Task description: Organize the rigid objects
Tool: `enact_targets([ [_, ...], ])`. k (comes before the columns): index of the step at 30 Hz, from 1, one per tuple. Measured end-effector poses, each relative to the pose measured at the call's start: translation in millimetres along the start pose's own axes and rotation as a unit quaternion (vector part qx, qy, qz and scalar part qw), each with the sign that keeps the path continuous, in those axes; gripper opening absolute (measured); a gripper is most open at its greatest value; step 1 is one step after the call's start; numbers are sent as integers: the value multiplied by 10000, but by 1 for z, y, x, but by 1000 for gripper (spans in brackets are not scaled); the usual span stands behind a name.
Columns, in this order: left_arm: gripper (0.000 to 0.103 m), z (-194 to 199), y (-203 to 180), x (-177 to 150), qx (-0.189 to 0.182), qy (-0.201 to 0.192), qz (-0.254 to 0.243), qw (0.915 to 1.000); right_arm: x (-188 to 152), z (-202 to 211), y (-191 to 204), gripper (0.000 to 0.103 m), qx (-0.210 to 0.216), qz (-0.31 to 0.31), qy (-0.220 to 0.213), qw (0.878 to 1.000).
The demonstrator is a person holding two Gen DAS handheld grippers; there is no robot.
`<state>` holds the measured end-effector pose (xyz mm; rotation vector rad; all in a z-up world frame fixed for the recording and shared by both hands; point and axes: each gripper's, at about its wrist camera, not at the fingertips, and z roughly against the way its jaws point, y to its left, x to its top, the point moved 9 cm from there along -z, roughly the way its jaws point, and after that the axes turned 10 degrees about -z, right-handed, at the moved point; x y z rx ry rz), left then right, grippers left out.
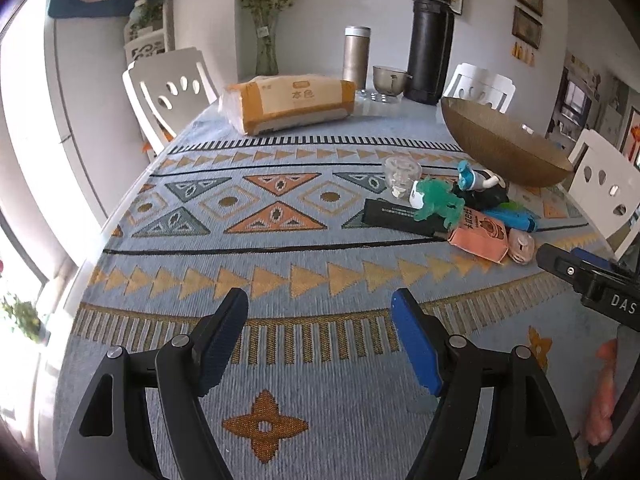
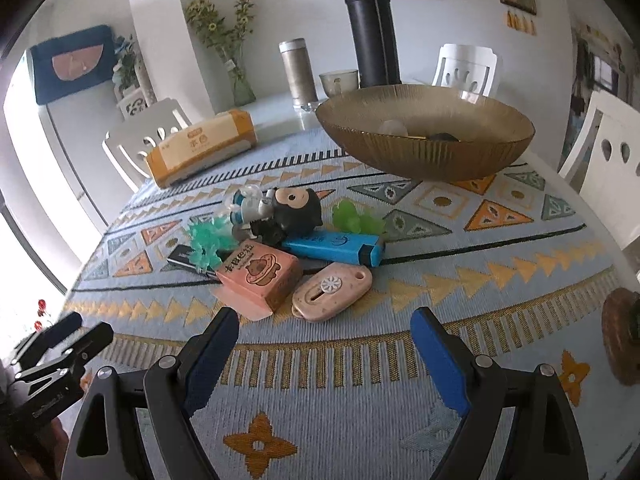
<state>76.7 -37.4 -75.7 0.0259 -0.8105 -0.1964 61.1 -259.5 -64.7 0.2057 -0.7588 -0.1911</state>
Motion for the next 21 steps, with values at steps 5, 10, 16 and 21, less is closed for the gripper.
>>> enact_targets([
  [5, 75, 3, -1, 0, 21, -47, -65, 10000, -3, -2, 2, 87, -188, 161, -10, 9997],
  [10, 76, 3, 1, 0, -47, -33, 19, 10000, -5, -4, 4, 87, -339, 310, -8, 9989],
  [16, 76, 3, 0, 0, -37, -21, -10, 10000, -7, -6, 6, 88, -382, 368, 16, 9986],
  [21, 76, 2, -1, -1, -43, -1, -17, 10000, -7, -7, 5, 88, -371, 338, 44, 9987],
])
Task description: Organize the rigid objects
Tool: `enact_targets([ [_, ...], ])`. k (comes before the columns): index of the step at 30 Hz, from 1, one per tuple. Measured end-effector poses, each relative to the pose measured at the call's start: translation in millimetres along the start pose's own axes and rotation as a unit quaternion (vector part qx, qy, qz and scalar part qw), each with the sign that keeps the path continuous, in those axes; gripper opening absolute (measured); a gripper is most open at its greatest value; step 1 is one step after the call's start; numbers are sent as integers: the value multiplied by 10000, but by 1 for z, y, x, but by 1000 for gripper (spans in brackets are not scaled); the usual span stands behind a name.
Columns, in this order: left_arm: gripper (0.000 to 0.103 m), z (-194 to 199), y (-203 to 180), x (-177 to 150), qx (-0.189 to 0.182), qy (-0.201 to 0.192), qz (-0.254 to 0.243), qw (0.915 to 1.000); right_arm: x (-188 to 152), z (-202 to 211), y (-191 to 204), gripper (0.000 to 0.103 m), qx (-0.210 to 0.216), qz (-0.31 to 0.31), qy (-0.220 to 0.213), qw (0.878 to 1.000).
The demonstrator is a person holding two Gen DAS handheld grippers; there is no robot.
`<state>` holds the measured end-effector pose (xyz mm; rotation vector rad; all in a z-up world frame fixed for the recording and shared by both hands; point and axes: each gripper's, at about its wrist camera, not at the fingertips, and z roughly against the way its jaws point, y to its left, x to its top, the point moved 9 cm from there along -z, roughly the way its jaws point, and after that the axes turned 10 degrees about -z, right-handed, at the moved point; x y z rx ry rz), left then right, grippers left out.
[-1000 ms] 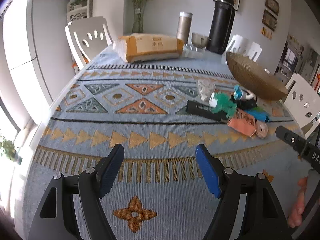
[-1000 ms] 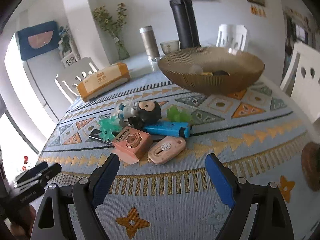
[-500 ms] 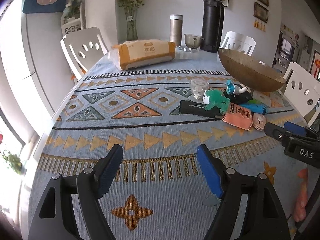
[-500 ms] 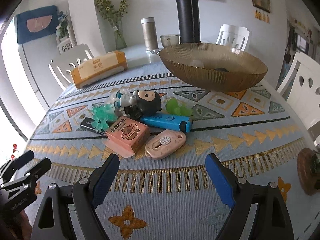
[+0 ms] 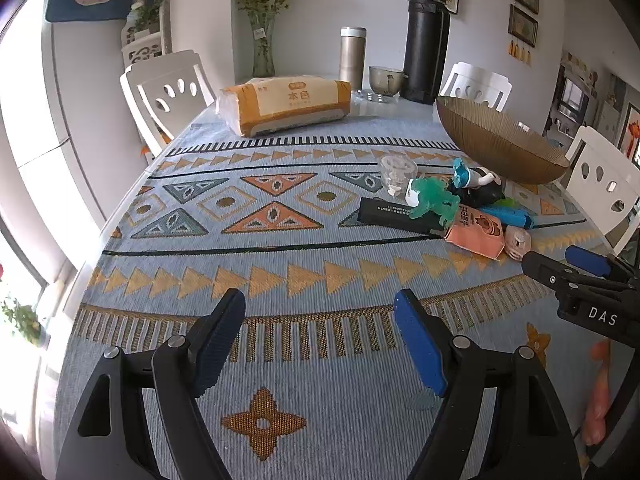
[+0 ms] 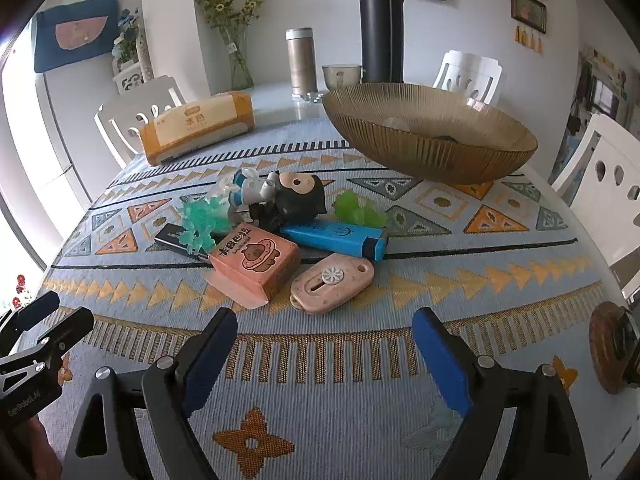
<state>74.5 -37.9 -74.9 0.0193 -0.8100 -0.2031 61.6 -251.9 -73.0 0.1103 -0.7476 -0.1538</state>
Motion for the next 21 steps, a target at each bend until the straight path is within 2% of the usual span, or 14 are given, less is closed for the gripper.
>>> enact_targets([
  [21, 76, 0, -1, 0, 5, 21, -6, 10000, -1, 0, 2, 88, -16, 46, -9, 10000],
])
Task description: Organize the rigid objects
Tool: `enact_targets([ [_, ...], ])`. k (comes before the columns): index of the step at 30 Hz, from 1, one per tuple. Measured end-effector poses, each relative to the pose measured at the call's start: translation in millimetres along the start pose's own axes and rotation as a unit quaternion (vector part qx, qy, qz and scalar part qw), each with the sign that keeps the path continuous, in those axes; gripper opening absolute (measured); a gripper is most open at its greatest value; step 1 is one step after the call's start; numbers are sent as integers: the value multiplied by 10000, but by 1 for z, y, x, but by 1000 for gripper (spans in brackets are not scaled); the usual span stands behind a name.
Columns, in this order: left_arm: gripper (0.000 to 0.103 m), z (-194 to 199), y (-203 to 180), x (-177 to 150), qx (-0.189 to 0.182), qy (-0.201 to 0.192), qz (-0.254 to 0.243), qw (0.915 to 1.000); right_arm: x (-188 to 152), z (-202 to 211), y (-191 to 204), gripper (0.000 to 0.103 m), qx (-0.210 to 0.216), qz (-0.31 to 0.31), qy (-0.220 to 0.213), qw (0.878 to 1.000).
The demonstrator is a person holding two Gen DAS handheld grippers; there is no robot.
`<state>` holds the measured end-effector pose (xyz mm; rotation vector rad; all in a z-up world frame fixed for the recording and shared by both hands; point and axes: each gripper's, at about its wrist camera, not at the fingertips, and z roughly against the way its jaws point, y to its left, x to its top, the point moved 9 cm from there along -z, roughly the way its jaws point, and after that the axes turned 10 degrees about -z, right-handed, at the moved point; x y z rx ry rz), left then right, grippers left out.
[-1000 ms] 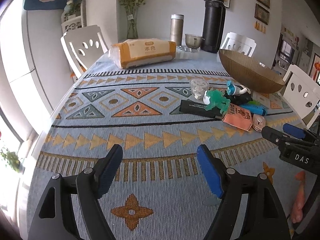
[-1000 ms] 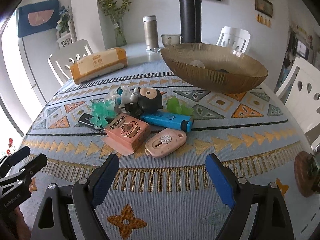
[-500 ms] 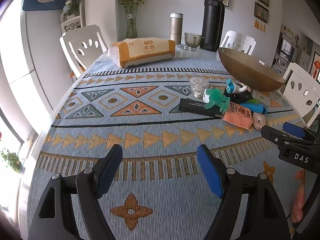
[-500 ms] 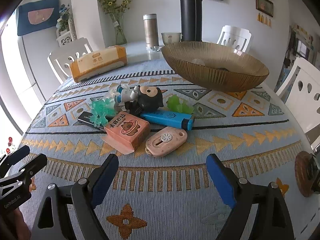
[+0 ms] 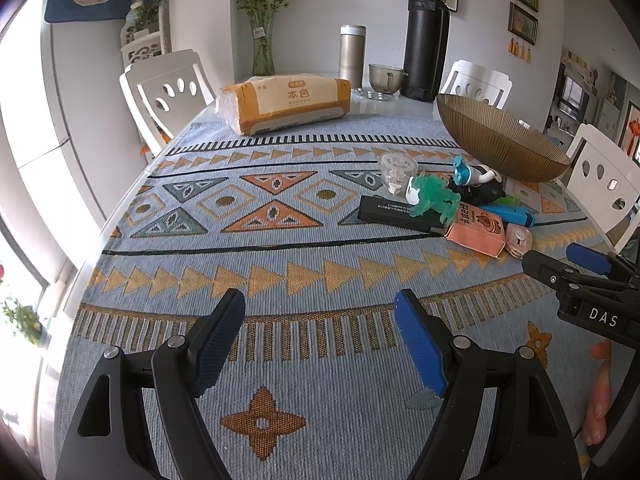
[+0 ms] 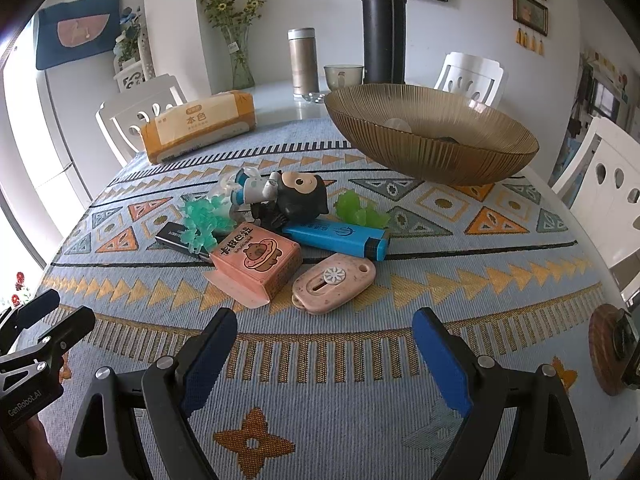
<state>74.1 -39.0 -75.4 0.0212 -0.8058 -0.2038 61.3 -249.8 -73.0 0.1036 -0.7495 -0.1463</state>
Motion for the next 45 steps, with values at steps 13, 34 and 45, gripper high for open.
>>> enact_targets([
  [13, 76, -22, -11, 29, -643, 263, -1576, 9851, 3, 3, -7, 88, 185, -281, -9, 9994],
  [34, 53, -100, -70, 66, -2427, 558, -2919, 9235, 4, -1, -12, 88, 311, -477, 115, 9983],
  [45, 25, -64, -62, 37, -1693, 726, -2357, 9542, 5, -8, -26, 88, 155, -784, 228, 9965],
])
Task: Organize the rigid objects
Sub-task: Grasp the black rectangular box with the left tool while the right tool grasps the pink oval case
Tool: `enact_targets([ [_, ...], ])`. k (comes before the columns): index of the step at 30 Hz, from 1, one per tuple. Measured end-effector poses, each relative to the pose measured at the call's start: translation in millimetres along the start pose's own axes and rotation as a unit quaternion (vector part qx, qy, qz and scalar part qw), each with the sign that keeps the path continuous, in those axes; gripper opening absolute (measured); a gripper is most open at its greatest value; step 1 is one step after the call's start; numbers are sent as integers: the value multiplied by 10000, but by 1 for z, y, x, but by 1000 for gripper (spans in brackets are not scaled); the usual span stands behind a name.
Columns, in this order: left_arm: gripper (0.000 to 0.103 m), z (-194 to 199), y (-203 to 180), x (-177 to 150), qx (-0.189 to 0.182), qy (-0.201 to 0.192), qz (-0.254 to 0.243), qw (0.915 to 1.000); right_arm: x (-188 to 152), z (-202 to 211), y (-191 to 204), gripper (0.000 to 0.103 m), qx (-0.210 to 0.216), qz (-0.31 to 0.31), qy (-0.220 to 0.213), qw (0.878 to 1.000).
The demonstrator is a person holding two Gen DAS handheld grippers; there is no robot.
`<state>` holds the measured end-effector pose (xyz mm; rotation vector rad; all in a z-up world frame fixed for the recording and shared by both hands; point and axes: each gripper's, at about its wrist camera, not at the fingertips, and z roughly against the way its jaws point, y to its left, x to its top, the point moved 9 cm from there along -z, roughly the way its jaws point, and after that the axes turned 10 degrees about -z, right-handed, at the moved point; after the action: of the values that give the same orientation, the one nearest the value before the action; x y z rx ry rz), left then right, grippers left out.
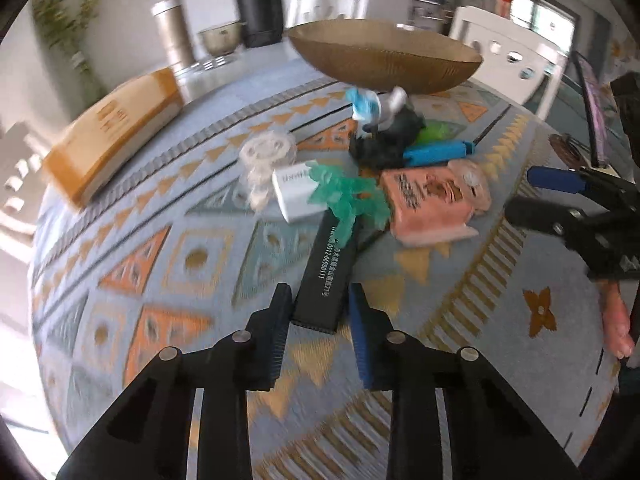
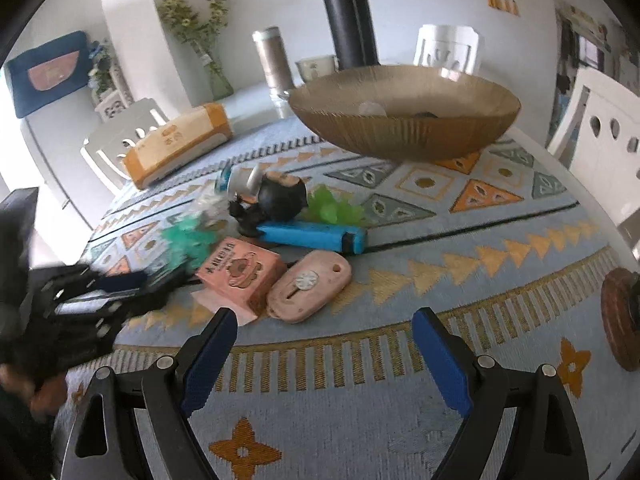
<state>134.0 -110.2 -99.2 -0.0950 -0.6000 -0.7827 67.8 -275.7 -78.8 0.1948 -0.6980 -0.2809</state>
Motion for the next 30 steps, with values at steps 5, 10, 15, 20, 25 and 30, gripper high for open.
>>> enact_targets([
  [5, 24, 21, 1, -30, 339, 137, 619, 9974, -2, -15, 1, 67, -255, 2, 323, 9992],
  [10, 24, 28, 7, -43, 352, 95, 810, 9960, 2, -26, 17, 68, -456, 105, 367, 9982],
  [15, 24, 25, 4, -40, 420, 106, 761, 9962, 3, -39, 33, 69, -899, 461, 284, 9945],
  [20, 37, 26, 7, -42, 461, 137, 796, 9957, 3, -30, 24, 41, -659, 384, 238, 9968],
  [25, 38, 19, 10, -34, 401, 119, 949, 9946, -10, -10, 13, 37, -14, 350, 412, 9985],
  [30, 21, 17, 0, -26, 409, 42, 896, 9951, -30, 8, 10, 37, 251, 942, 593, 9935],
])
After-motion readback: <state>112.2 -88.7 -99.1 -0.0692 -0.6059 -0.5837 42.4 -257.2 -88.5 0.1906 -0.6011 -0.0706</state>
